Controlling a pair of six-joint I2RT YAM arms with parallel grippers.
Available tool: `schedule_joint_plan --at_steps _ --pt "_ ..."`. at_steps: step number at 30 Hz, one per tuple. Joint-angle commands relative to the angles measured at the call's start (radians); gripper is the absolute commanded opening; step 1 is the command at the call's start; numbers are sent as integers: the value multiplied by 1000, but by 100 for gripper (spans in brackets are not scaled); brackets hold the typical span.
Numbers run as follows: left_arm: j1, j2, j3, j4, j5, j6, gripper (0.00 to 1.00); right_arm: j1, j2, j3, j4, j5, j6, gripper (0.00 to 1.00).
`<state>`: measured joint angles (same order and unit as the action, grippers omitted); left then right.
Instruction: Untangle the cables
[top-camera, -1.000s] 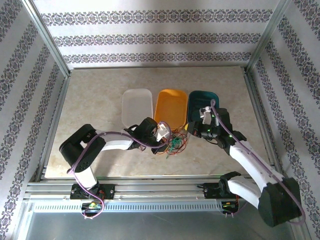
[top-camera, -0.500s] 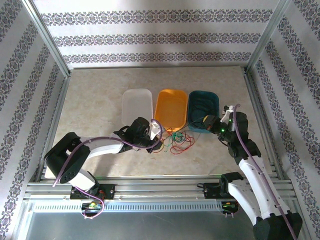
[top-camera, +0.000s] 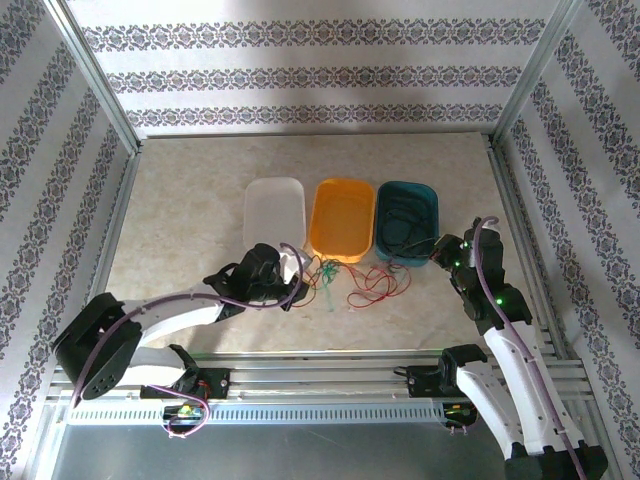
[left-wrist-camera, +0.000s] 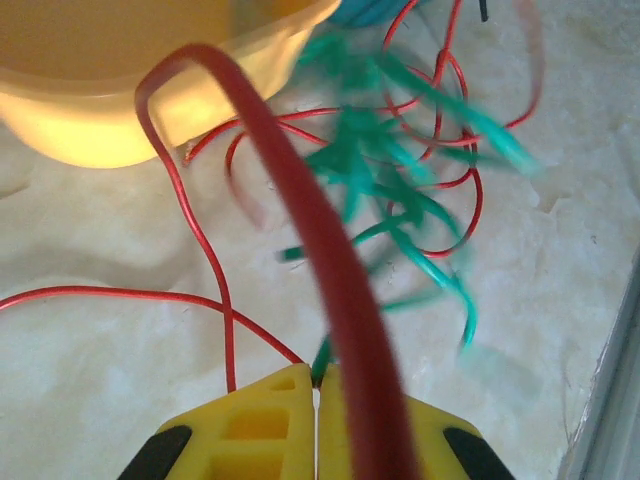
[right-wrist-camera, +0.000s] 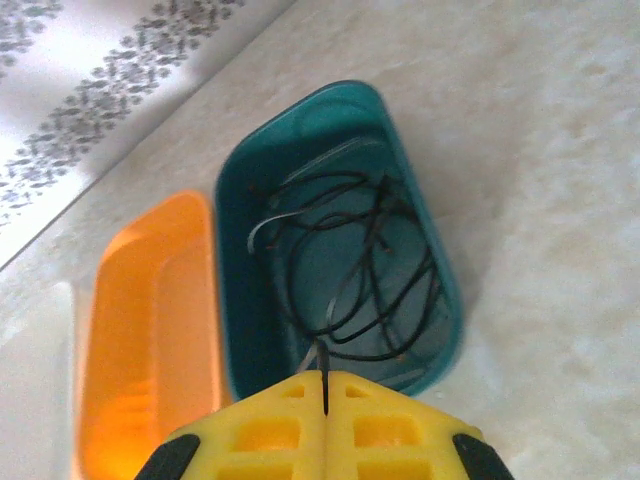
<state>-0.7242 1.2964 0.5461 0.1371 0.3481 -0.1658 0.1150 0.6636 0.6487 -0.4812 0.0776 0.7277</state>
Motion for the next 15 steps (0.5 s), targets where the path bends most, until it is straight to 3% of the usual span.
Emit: schedule_joint_plan --at_steps 1,5,15 --pt "11 -30 -12 -60 -65 -34 0 -9 2 38 -57 123 3 0" --pt "11 -52 -43 -54 -118 -58 0 -15 3 41 -106 166 26 0" --pt "-4 45 23 -17 -36 10 0 -9 -33 39 99 -180 -95 1"
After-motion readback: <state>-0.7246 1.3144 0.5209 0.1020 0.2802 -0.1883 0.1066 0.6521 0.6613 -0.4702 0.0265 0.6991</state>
